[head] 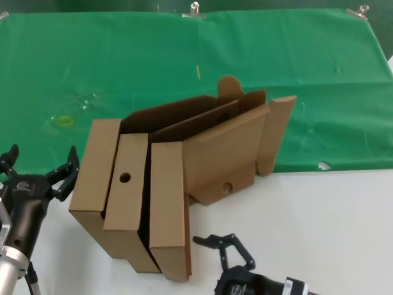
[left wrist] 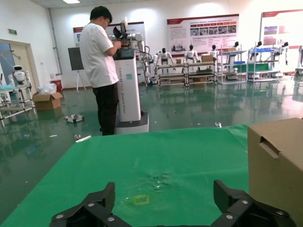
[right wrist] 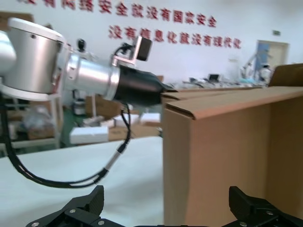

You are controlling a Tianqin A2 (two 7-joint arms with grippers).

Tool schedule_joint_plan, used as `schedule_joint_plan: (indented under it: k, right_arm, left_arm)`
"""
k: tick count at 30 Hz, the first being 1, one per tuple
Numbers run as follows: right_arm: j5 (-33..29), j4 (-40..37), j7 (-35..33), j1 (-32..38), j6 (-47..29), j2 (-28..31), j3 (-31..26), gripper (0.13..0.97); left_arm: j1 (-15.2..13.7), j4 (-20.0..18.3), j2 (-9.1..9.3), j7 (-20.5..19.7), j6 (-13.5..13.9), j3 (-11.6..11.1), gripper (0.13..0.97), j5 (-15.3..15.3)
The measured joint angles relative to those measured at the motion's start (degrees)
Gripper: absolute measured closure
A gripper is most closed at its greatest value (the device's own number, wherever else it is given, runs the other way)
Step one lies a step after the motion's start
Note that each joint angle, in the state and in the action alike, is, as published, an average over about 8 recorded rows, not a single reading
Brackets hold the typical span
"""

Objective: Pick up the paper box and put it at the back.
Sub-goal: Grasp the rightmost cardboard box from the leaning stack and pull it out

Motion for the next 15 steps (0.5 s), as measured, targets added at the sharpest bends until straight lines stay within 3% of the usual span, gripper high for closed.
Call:
schedule_joint_plan:
  k: [5, 15]
  right_arm:
    - [0.6, -4.9, -1.0, 3.7, -4.4, -1.2, -0.7, 0.166]
    - [-0.3, -9.3, -0.7, 7.3, -6.6, -2.3, -1.2, 0.285]
  left_arm:
    - [0.0, 0.0, 0.0, 0.0, 0.0, 0.0, 0.36, 0.0]
    - [0.0, 0.0, 0.0, 0.0, 0.0, 0.0, 0.599, 0.0]
